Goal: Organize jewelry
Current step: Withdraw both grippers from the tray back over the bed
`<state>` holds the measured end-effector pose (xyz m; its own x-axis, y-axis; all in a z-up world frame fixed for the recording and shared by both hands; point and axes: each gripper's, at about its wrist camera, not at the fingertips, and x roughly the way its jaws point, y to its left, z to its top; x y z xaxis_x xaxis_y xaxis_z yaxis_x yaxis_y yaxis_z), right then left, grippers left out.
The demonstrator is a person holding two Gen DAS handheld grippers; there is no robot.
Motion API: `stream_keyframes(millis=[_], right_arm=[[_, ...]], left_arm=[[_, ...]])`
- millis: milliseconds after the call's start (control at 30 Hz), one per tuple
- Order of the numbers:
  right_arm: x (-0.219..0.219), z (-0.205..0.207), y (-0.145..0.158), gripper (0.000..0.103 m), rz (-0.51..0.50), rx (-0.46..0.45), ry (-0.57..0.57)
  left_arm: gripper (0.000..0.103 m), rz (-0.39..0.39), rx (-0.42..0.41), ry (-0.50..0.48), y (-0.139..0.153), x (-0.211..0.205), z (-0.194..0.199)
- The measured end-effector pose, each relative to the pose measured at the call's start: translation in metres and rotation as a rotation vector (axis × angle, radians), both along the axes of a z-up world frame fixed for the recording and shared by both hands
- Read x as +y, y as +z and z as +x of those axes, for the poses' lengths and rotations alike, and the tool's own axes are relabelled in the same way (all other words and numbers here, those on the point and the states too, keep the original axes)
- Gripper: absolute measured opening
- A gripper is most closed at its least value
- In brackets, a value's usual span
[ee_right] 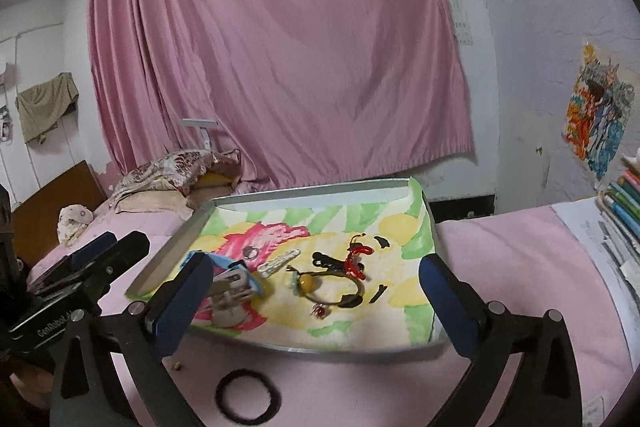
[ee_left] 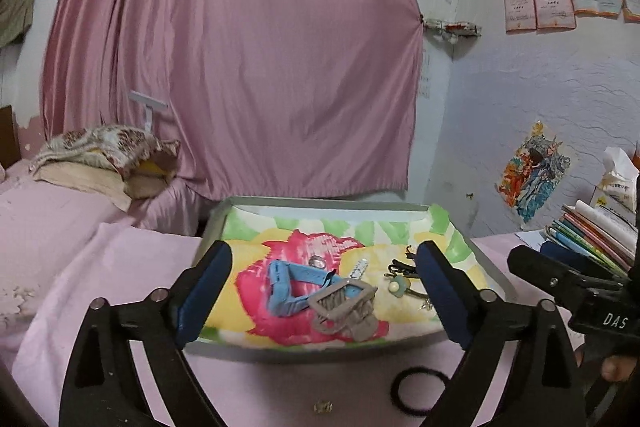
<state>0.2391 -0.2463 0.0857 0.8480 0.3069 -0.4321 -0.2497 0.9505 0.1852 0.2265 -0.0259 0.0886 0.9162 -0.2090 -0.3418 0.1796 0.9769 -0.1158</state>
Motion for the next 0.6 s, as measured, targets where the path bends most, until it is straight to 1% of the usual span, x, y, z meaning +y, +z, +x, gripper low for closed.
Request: stream_keyframes(millis=[67, 267, 333, 400, 600], right_arm=[[0.002, -0.013, 0.001, 0.103, -0.005, -0.021, -0.005], [0.004, -0.044, 0.001, 0.103, -0.014, -0.088, -0.03], [0.004, -0.057, 0.001, 0.103, -0.027, -0.118, -0.039], [0.006, -0.067, -0.001, 0.103, -0.034, -0.135, -0.044], [0.012, -0.09, -0.009, 0.103, -0.053, -0.178, -0.052]], left_arm=[[0.095, -0.004, -0.016, 0.009, 0.0, 0.005, -0.012], [0.095, -0.026, -0.056, 0.021, 0.002, 0.018, -0.045], [0.095, -0.019, -0.07, 0.028, 0.001, 0.02, -0.058], [0.097, -0.009, -0.076, 0.034, 0.0, 0.024, -0.066], [0.098, -0.004, -0.082, 0.055, -0.01, 0.033, -0.09]])
